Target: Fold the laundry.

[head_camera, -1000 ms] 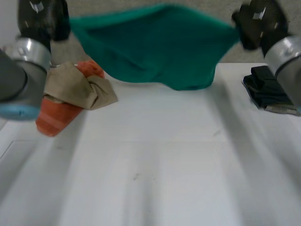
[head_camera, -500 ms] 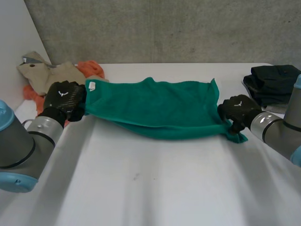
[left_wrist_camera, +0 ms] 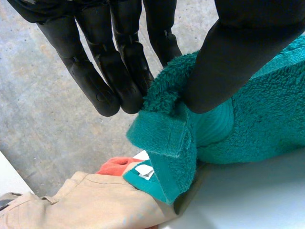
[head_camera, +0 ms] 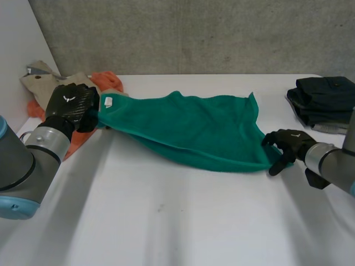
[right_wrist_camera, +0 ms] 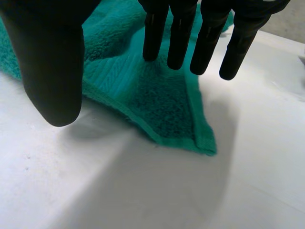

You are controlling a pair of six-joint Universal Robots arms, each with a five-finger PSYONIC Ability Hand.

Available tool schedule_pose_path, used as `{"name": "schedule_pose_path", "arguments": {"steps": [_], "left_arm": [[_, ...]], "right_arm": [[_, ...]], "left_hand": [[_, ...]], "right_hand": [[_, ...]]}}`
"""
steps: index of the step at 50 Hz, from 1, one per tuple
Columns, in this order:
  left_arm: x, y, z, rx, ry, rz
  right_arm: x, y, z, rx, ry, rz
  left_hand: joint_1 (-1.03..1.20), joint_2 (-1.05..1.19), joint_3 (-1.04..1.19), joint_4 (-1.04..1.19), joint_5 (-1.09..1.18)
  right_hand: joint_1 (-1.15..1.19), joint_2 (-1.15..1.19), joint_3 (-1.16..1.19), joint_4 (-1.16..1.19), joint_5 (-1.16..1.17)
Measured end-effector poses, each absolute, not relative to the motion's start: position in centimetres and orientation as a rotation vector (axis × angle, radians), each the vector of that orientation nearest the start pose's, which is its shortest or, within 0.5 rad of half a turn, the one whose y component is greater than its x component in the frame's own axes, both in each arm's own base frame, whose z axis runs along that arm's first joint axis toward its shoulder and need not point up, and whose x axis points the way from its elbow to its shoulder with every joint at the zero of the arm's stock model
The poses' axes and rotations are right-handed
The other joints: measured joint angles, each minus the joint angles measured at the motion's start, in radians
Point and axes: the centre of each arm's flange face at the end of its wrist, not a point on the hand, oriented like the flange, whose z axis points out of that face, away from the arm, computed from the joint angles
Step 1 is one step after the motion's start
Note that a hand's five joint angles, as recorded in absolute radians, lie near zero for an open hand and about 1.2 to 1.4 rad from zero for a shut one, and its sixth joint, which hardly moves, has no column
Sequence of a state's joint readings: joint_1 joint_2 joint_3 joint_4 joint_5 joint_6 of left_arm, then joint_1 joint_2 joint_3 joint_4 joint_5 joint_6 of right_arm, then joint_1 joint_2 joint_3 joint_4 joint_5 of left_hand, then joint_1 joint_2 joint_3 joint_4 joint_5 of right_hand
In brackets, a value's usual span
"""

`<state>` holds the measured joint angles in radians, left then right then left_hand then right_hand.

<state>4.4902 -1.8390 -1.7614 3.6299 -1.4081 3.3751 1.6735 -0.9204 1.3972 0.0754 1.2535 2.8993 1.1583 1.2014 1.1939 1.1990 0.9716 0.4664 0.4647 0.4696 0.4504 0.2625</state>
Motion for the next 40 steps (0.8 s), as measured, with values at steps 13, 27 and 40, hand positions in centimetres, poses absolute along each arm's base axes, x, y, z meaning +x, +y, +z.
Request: {"name": "schedule_pose_path", "arguments": {"steps": [13, 27, 40], "left_arm": [[-21.5, -30.5, 21.4, 0.676, 2.176, -2.309], [-20.1, -26.0, 22.2, 0.745, 2.376, -2.053], [-17.9, -19.1, 20.2, 1.238, 2.537, -1.327]], "right_arm": [[21.1, -36.1, 11.8, -0.760, 2.380, -1.593], [18.4, -35.4, 16.5, -1.101, 2.428, -1.783], [13.7, -26.0, 19.3, -1.865, 2.621, -1.243]], "left_hand": [[0.000, 0.000, 0.000, 0.000, 0.000], [0.000, 0.000, 0.000, 0.000, 0.000], [0.000, 0.000, 0.000, 0.000, 0.000]], "right_hand": [[0.590, 0.600, 0.588, 0.606, 0.615], [0.672, 0.715, 0.718, 0.746, 0.722], [0.676, 0.715, 0.720, 0.748, 0.756]]}}
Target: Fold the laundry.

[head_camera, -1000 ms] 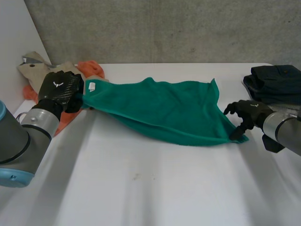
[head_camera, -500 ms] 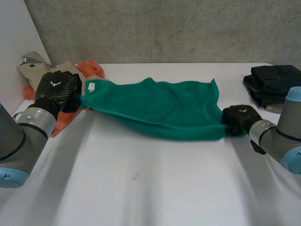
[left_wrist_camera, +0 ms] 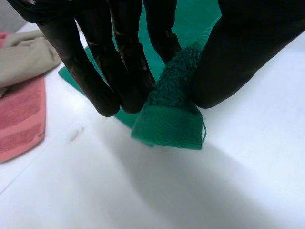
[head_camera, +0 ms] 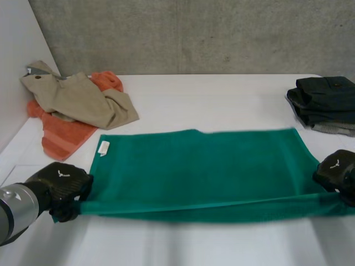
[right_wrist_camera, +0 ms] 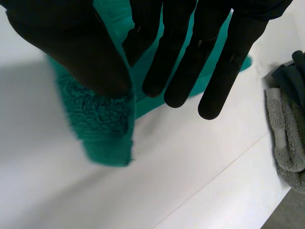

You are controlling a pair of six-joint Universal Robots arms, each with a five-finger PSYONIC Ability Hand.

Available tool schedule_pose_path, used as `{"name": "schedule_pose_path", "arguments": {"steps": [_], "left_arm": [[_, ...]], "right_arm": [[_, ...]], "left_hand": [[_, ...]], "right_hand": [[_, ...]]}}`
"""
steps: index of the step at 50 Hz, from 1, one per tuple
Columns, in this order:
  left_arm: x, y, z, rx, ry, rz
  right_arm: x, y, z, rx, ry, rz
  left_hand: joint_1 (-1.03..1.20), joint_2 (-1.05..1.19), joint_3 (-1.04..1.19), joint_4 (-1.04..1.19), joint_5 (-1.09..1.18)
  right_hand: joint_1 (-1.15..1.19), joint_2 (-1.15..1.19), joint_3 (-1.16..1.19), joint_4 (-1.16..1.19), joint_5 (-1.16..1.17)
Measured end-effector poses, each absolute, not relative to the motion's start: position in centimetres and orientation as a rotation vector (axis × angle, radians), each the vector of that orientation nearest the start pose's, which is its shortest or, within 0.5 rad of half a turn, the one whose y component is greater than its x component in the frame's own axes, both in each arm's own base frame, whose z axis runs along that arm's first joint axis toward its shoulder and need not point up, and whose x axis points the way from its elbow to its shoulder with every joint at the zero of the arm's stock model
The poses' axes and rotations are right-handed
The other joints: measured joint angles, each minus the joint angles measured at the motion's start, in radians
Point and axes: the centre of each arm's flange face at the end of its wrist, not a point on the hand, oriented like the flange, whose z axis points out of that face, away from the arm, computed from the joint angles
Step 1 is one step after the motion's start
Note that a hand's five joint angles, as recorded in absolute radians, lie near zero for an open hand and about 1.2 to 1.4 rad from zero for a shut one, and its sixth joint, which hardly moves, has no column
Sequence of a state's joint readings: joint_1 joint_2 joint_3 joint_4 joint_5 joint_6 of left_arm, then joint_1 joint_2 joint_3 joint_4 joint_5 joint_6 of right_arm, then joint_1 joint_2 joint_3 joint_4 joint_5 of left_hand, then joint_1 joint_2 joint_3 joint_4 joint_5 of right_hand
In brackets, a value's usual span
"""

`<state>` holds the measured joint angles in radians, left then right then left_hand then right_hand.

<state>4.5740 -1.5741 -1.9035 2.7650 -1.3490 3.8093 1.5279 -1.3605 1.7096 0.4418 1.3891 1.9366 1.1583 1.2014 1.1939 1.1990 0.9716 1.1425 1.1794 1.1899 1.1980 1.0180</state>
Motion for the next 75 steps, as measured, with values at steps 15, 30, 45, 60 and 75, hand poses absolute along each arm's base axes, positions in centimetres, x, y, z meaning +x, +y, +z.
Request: {"name": "schedule_pose_path", "arguments": {"steps": [15, 30, 45, 60, 75], "left_arm": [[-24.1, -29.7, 22.3, 1.088, 2.124, -1.889], [-26.5, -38.9, 38.9, 0.369, 1.289, -2.792], [-26.5, -39.2, 26.9, 0.618, 1.867, -2.451], [-24.0, -29.6, 16.1, 0.943, 2.288, -1.967], [-18.5, -19.7, 18.3, 1.320, 2.378, -1.380]], "right_arm": [[18.0, -34.5, 19.5, -1.699, 2.511, -1.832], [20.4, -42.5, 36.6, -0.804, 1.591, -3.088], [22.2, -40.8, 26.5, -1.059, 1.942, -2.621], [19.0, -35.4, 15.8, -1.432, 2.453, -1.885], [12.7, -25.8, 18.9, -1.863, 2.629, -1.303]], "left_hand": [[0.000, 0.000, 0.000, 0.000, 0.000], [0.000, 0.000, 0.000, 0.000, 0.000], [0.000, 0.000, 0.000, 0.000, 0.000], [0.000, 0.000, 0.000, 0.000, 0.000], [0.000, 0.000, 0.000, 0.000, 0.000]], "right_hand": [[0.000, 0.000, 0.003, 0.001, 0.006], [0.000, 0.001, 0.003, 0.001, 0.006], [0.000, 0.001, 0.003, 0.001, 0.006], [0.000, 0.001, 0.003, 0.001, 0.006], [0.013, 0.007, 0.004, 0.001, 0.007]]}}
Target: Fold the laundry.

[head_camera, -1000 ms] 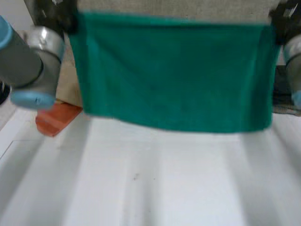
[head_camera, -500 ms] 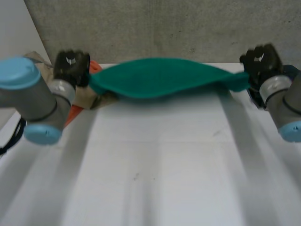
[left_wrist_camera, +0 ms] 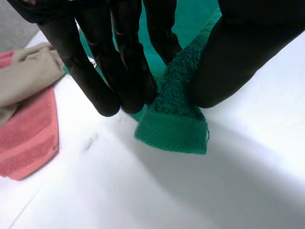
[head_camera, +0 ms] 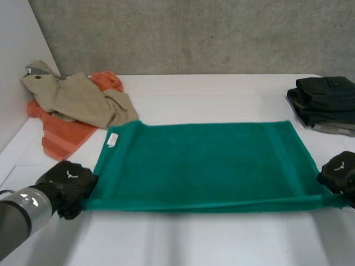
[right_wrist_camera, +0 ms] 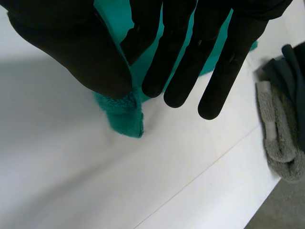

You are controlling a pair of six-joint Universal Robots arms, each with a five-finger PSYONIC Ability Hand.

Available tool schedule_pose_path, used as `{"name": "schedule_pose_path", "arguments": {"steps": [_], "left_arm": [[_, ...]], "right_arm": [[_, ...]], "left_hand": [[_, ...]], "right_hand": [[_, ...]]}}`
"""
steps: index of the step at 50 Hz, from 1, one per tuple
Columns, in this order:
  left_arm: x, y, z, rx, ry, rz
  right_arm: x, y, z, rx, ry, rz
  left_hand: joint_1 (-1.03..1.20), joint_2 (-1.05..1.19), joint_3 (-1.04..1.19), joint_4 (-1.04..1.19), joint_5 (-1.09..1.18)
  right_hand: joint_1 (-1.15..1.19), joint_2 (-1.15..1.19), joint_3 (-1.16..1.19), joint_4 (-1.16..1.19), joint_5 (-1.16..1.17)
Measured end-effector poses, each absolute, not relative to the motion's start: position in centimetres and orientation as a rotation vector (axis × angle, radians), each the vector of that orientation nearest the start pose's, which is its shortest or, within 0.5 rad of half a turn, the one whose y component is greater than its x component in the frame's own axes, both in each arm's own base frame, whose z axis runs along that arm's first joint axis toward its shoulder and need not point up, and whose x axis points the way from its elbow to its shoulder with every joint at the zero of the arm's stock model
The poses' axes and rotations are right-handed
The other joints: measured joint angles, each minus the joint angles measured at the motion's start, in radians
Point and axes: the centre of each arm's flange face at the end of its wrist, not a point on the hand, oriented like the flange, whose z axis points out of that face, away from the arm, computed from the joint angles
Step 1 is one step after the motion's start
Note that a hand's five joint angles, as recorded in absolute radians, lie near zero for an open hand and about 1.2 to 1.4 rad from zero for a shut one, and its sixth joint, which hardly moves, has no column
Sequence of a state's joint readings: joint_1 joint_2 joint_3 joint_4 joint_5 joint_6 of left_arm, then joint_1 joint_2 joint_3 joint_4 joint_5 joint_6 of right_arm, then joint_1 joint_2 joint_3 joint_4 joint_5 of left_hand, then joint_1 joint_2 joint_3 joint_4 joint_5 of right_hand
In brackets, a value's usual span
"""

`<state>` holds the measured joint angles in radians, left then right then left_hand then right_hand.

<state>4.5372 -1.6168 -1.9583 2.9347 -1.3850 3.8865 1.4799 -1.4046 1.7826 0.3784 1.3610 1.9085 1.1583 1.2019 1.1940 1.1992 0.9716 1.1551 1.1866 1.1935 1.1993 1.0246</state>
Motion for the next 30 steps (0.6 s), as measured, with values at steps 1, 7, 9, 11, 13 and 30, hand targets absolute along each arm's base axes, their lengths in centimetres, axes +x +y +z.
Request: {"name": "schedule_pose_path", "arguments": {"steps": [1, 7, 9, 11, 13, 30], "left_arm": [[-18.5, -19.8, 18.4, 1.332, 2.374, -1.379], [-19.8, -22.7, 18.9, 1.343, 2.295, -1.499], [-20.7, -24.2, 19.0, 1.318, 2.262, -1.563], [-21.6, -26.0, 19.0, 1.277, 2.232, -1.628], [-22.7, -27.9, 18.9, 1.221, 2.203, -1.693], [-27.2, -38.2, 16.5, 1.008, 2.083, -1.878]], "right_arm": [[12.7, -25.8, 19.0, -1.869, 2.618, -1.310], [13.7, -28.5, 18.4, -1.843, 2.545, -1.480], [14.4, -30.1, 18.1, -1.810, 2.521, -1.573], [15.2, -31.7, 17.8, -1.774, 2.504, -1.659], [16.2, -33.4, 17.5, -1.727, 2.482, -1.762], [21.4, -42.8, 16.0, -1.520, 2.187, -2.359]], "left_hand": [[0.000, 0.000, 0.000, 0.000, 0.000], [0.000, 0.000, 0.000, 0.000, 0.000], [0.000, 0.000, 0.000, 0.000, 0.000], [0.000, 0.000, 0.000, 0.000, 0.000], [0.000, 0.000, 0.000, 0.000, 0.000], [0.000, 0.000, 0.000, 0.000, 0.000]], "right_hand": [[0.000, 0.000, 0.000, 0.000, 0.000], [0.000, 0.000, 0.000, 0.000, 0.003], [0.000, 0.000, 0.000, 0.000, 0.003], [0.000, 0.000, 0.000, 0.000, 0.003], [0.000, 0.000, 0.000, 0.000, 0.003], [0.000, 0.000, 0.000, 0.000, 0.003]]}}
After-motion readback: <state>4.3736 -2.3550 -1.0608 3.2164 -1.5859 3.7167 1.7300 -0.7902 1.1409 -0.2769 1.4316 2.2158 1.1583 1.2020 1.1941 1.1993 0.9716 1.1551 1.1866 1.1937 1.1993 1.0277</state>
